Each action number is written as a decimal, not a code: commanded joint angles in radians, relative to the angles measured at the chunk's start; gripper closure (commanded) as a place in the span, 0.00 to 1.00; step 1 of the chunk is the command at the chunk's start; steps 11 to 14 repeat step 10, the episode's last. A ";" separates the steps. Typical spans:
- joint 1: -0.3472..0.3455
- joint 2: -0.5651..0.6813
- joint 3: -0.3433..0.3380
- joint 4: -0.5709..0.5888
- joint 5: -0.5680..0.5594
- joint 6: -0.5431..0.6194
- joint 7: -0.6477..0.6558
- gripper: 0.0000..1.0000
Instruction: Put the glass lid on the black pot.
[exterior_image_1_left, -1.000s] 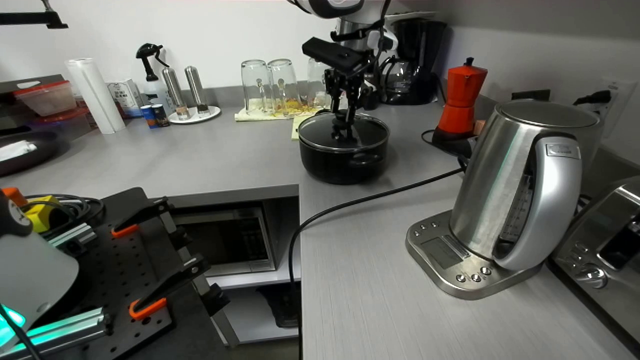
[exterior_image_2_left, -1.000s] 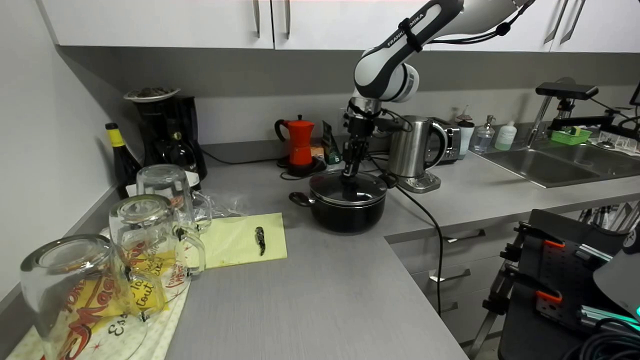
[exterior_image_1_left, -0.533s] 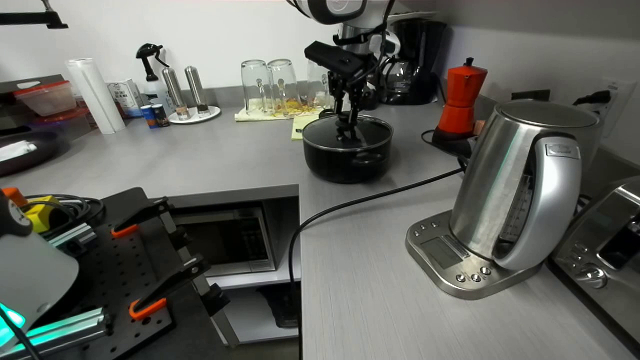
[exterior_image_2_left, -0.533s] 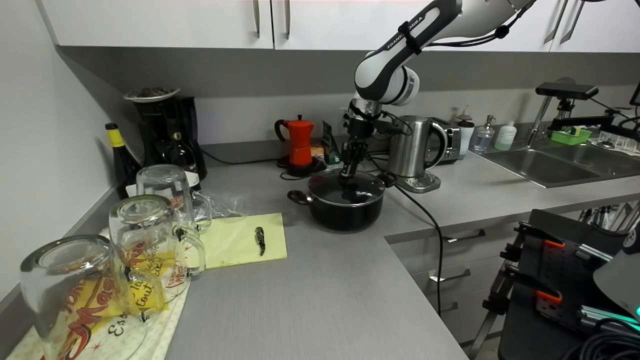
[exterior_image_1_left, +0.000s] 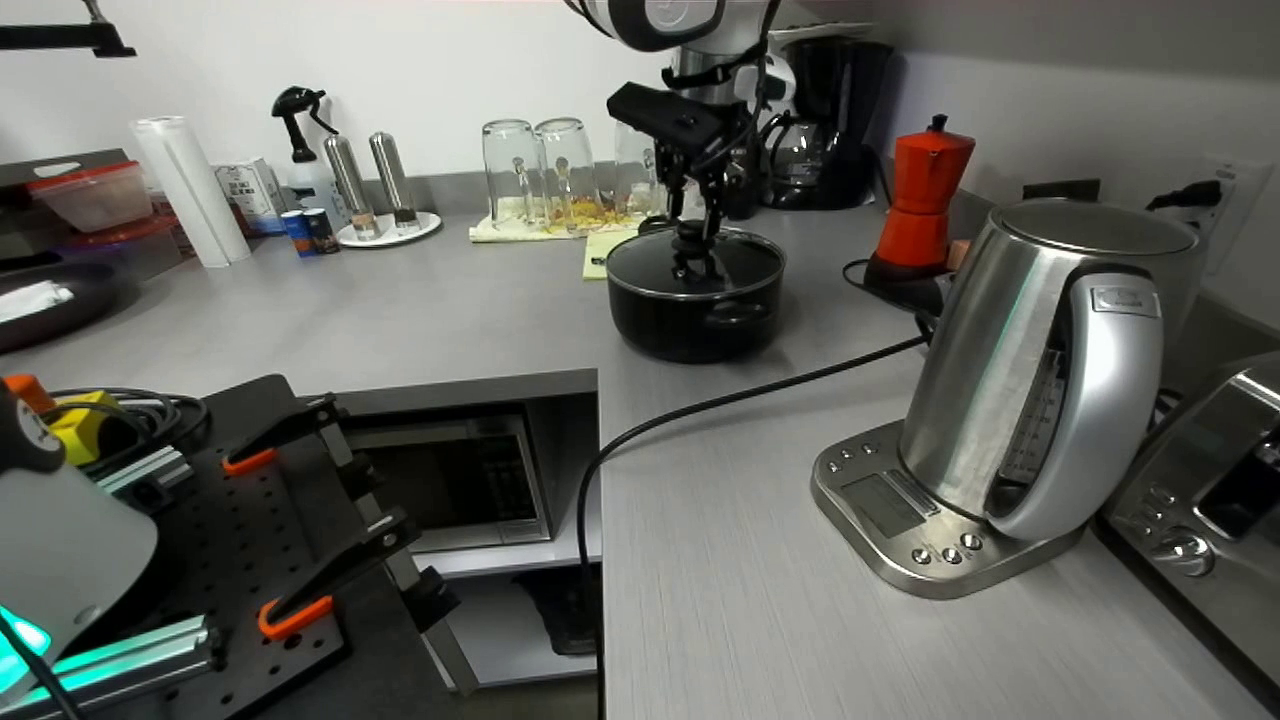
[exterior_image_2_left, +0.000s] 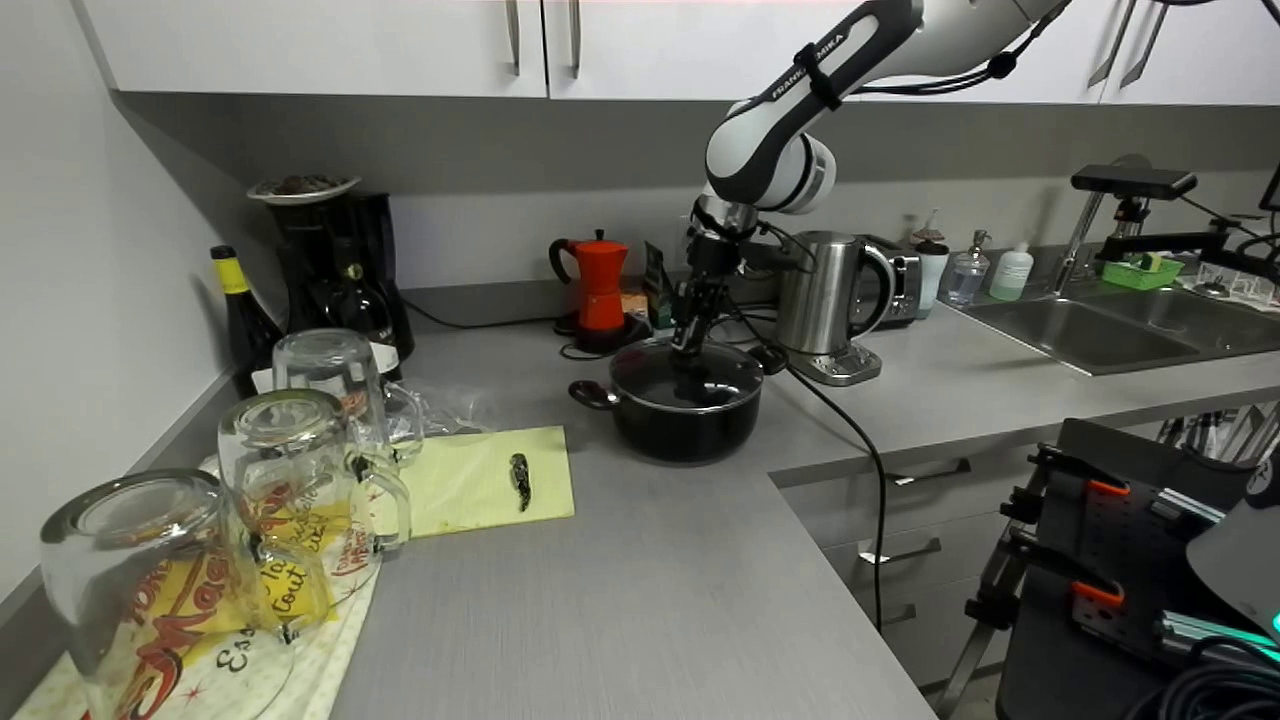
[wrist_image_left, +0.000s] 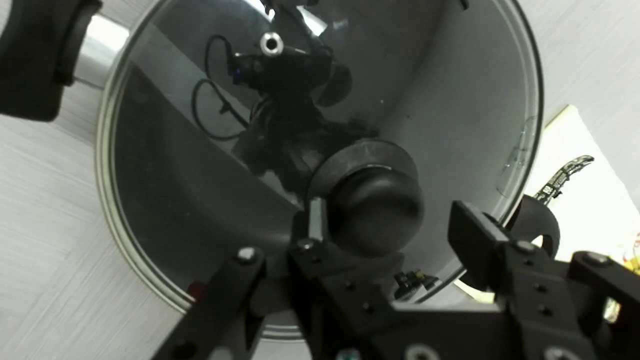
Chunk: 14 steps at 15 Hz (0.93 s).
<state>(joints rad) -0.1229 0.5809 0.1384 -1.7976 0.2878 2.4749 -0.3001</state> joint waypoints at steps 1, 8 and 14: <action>0.006 -0.070 0.016 -0.066 -0.002 0.072 -0.012 0.05; 0.034 -0.115 0.020 -0.091 -0.021 0.123 0.005 0.00; 0.042 -0.142 0.021 -0.118 -0.021 0.137 0.005 0.00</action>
